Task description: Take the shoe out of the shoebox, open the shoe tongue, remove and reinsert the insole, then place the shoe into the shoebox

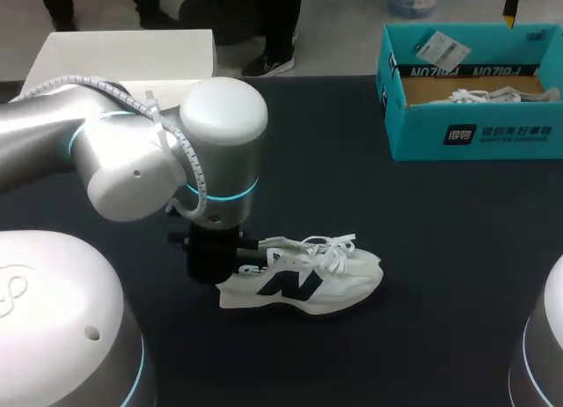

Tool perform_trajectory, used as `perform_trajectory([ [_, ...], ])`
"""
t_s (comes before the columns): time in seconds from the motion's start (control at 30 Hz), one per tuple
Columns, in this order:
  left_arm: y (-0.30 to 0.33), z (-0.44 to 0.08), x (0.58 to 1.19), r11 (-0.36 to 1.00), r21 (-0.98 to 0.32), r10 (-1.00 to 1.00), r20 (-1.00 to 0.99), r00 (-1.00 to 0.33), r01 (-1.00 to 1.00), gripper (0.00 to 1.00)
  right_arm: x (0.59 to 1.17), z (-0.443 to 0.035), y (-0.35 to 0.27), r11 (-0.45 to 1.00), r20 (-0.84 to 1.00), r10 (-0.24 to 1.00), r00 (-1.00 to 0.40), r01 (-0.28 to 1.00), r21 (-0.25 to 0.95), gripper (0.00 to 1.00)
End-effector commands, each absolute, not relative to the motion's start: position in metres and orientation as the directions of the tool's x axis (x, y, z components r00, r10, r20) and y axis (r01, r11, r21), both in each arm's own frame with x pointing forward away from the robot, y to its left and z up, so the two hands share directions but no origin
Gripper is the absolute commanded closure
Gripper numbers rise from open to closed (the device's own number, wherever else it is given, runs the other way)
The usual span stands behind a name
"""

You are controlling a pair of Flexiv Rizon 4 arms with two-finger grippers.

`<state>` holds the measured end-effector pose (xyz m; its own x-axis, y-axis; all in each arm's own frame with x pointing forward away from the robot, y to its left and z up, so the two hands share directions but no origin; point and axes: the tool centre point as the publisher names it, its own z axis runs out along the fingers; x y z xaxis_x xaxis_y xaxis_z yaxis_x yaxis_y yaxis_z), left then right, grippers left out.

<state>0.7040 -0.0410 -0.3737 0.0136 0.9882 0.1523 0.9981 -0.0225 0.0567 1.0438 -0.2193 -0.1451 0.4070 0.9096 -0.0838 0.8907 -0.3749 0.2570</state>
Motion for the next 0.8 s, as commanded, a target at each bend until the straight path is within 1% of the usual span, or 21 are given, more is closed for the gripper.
perform_trajectory([
  [0.03,-0.046,-0.393,0.709,-0.020,0.042,0.988,0.151,0.014,0.999,1.00,1.044,-0.145,-0.219,-0.375,-0.083,0.909,0.407,0.890,0.258,0.00],
  [0.17,-0.047,-0.402,0.709,-0.014,0.019,0.987,0.161,0.011,1.000,1.00,1.044,-0.145,-0.219,-0.375,-0.083,0.909,0.407,0.890,0.258,0.00],
  [0.2,-0.047,-0.403,0.709,-0.015,0.016,0.987,0.161,0.012,1.000,0.96,1.044,-0.145,-0.219,-0.375,-0.083,0.909,0.407,0.890,0.258,0.00],
  [0.23,-0.047,-0.404,0.709,-0.020,0.011,0.986,0.163,0.019,1.000,0.87,1.044,-0.145,-0.219,-0.375,-0.083,0.909,0.407,0.890,0.258,0.00],
  [0.27,-0.048,-0.405,0.709,-0.021,0.006,0.986,0.164,0.020,1.000,0.82,1.044,-0.145,-0.219,-0.375,-0.083,0.909,0.407,0.890,0.258,0.00],
  [0.3,-0.048,-0.405,0.708,-0.021,0.004,0.986,0.164,0.020,1.000,0.71,1.044,-0.145,-0.219,-0.375,-0.083,0.909,0.407,0.890,0.258,0.00],
  [0.33,-0.048,-0.405,0.708,-0.021,0.000,0.986,0.165,0.021,1.000,0.68,1.044,-0.145,-0.219,-0.375,-0.083,0.909,0.407,0.890,0.258,0.00],
  [0.37,-0.049,-0.403,0.707,-0.015,-0.008,0.987,0.160,0.016,1.000,0.55,1.044,-0.145,-0.219,-0.375,-0.083,0.909,0.407,0.890,0.258,0.00],
  [0.4,-0.050,-0.399,0.706,-0.015,-0.009,0.987,0.160,0.016,1.000,0.17,1.044,-0.145,-0.219,-0.375,-0.083,0.909,0.407,0.890,0.258,0.00],
  [0.43,-0.050,-0.395,0.705,-0.011,-0.012,0.989,0.149,0.012,1.000,0.00,1.044,-0.145,-0.219,-0.375,-0.083,0.909,0.407,0.890,0.258,0.00],
  [0.53,-0.051,-0.375,0.699,0.004,-0.017,0.994,0.112,-0.003,1.000,0.00,1.044,-0.145,-0.219,-0.375,-0.083,0.909,0.407,0.890,0.258,0.00],
  [0.63,-0.050,-0.358,0.696,0.048,-0.045,0.997,0.066,-0.045,0.998,0.00,1.044,-0.145,-0.219,-0.375,-0.083,0.909,0.407,0.890,0.258,0.00],
  [0.8,-0.046,-0.334,0.692,0.113,-0.056,0.993,0.029,-0.111,0.992,0.00,1.044,-0.145,-0.219,-0.375,-0.083,0.909,0.407,0.890,0.258,0.00],
])
